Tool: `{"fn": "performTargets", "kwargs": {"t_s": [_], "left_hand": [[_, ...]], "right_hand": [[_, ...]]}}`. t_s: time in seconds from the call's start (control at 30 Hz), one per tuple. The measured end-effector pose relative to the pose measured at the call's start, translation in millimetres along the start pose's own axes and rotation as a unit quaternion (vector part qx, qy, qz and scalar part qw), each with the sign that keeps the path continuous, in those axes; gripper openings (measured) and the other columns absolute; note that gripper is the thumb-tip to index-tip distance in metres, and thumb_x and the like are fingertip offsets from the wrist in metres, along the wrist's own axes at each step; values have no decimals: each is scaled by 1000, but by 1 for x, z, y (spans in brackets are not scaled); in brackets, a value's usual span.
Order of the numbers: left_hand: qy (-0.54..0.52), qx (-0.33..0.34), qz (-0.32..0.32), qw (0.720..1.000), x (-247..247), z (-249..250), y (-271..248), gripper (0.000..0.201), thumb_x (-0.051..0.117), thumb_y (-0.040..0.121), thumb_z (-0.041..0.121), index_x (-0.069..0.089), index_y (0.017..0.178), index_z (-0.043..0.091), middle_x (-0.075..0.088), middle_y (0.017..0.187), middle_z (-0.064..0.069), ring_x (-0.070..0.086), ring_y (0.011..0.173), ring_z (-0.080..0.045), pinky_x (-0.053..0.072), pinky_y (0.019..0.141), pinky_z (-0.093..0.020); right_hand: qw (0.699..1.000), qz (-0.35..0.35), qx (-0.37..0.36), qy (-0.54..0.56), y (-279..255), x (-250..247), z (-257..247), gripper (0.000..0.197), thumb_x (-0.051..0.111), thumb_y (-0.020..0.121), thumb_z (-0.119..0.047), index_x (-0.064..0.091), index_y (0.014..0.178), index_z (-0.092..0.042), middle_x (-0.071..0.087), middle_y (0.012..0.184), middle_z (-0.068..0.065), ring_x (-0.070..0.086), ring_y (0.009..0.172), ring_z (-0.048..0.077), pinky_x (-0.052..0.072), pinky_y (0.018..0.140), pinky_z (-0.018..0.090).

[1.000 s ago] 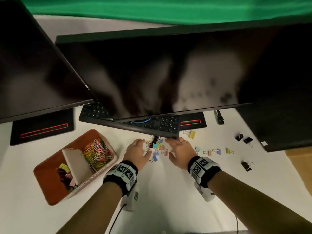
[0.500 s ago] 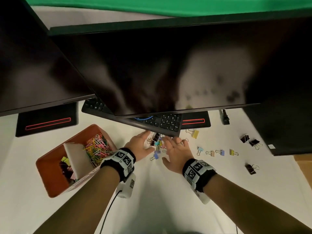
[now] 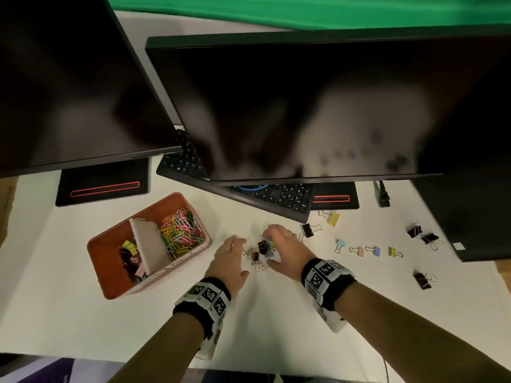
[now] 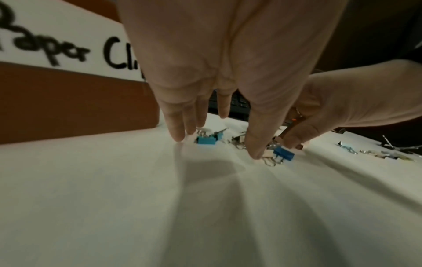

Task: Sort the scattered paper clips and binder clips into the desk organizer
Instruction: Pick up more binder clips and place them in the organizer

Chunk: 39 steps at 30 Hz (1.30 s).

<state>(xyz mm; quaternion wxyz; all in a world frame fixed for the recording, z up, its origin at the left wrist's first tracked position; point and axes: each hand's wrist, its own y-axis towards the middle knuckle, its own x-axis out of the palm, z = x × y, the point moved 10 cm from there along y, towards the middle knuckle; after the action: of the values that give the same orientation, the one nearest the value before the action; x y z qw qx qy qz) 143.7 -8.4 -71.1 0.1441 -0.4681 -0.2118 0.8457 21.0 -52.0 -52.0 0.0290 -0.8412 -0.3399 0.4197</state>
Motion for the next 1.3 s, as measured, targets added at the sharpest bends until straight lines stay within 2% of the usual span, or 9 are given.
{"fn": "performTargets", "kwargs": {"t_s": [0.1, 0.2, 0.37, 0.57, 0.67, 0.8, 1.03, 1.13, 1.3], "left_hand": [[21, -14, 8, 1000, 2, -8, -8, 75, 64, 81, 20, 21, 142, 22, 19, 149, 2, 27, 134, -23, 35, 108, -39], [20, 1, 15, 1000, 1, -9, -8, 71, 62, 82, 14, 25, 141, 24, 23, 144, 3, 31, 128, -23, 38, 106, -38], [4, 20, 26, 999, -3, -12, -3, 60, 59, 82, 5, 38, 136, 18, 33, 136, -1, 42, 119, -21, 37, 106, -29], [-22, 26, 14, 999, -6, -10, 0, 54, 58, 83, 2, 43, 132, 17, 40, 129, -3, 56, 101, -23, 45, 97, -29], [-13, 29, 9, 999, -5, -8, 2, 52, 61, 82, 7, 45, 131, 18, 40, 126, -3, 55, 101, -20, 45, 98, -29], [-6, 20, 12, 1000, -6, -5, 3, 33, 61, 82, 7, 55, 113, 16, 45, 116, -4, 54, 86, -18, 47, 91, -28], [11, -8, 10, 1000, -6, -9, 2, 29, 64, 77, 12, 56, 105, 13, 46, 112, -4, 55, 90, -19, 48, 88, -25], [0, -18, 20, 1000, -8, -13, -1, 28, 61, 76, 8, 57, 104, 11, 45, 108, -5, 50, 81, -16, 44, 83, -20], [-28, -24, 26, 999, -13, -17, -6, 27, 66, 72, 3, 59, 98, 10, 46, 107, -5, 59, 80, -21, 51, 85, -27]], "right_hand": [[1000, 2, 7, -2, 0, 1, 1, 78, 70, 74, -18, 25, 137, -29, 35, 142, 1, 43, 124, 20, 42, 102, 41], [995, -57, 7, -81, 6, 14, -4, 90, 70, 74, -29, 13, 143, -40, 21, 153, 5, 33, 131, 28, 35, 108, 42], [996, -36, 15, -80, 14, 15, -10, 35, 63, 83, -18, 59, 118, -19, 38, 137, 9, 41, 119, 29, 40, 101, 38], [999, 16, 29, 9, 10, -7, -6, 13, 57, 86, -7, 67, 93, -12, 58, 107, 5, 58, 93, 23, 49, 89, 35], [998, 56, 31, 21, 0, -31, -4, 12, 56, 87, -6, 65, 93, -11, 59, 101, 5, 59, 89, 21, 49, 83, 25], [992, 109, 48, 37, -20, -54, 13, 19, 53, 89, -4, 65, 101, -13, 56, 103, 5, 57, 88, 16, 43, 82, 18], [997, 32, 71, 7, -31, -24, 30, 31, 43, 93, -3, 63, 114, -15, 57, 112, 9, 59, 101, 23, 46, 96, 30], [996, 27, 78, 24, -26, -16, 22, 29, 54, 92, -19, 57, 121, -17, 51, 111, 8, 56, 98, 22, 45, 94, 30], [996, -39, 81, 10, -10, 4, 11, 63, 74, 75, -32, 45, 131, -23, 38, 117, 7, 46, 106, 23, 45, 95, 33]]}}
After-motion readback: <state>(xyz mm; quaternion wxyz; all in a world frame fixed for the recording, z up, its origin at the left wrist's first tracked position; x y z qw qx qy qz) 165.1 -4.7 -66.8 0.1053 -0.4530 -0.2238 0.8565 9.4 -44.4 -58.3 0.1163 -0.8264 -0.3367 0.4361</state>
